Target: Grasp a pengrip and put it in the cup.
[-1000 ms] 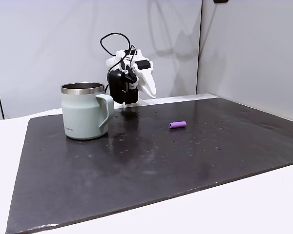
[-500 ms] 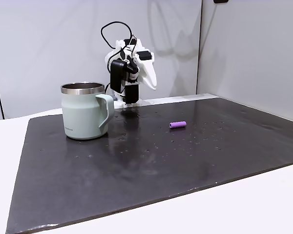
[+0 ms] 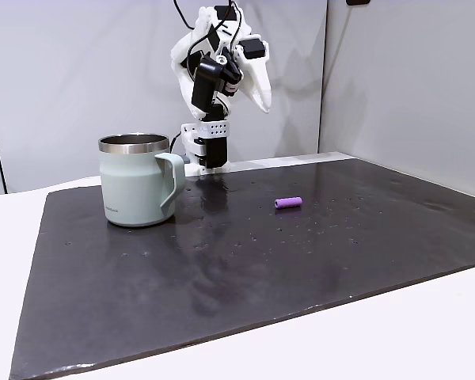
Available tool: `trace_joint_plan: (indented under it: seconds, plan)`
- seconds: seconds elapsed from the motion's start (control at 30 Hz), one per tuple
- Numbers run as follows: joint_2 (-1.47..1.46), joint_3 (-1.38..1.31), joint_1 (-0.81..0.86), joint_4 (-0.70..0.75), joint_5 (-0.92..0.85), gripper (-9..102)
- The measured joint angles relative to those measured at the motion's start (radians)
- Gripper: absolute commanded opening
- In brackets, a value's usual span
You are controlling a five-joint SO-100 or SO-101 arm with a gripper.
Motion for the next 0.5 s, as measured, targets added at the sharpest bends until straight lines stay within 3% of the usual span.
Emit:
trace_joint_plan:
  seconds: [0.3,0.5]
  plan:
    - [-0.42,-0.305,-0.064,0.127,0.112,22]
    - [-0.638,-0.428,-0.084,0.186,0.196,25]
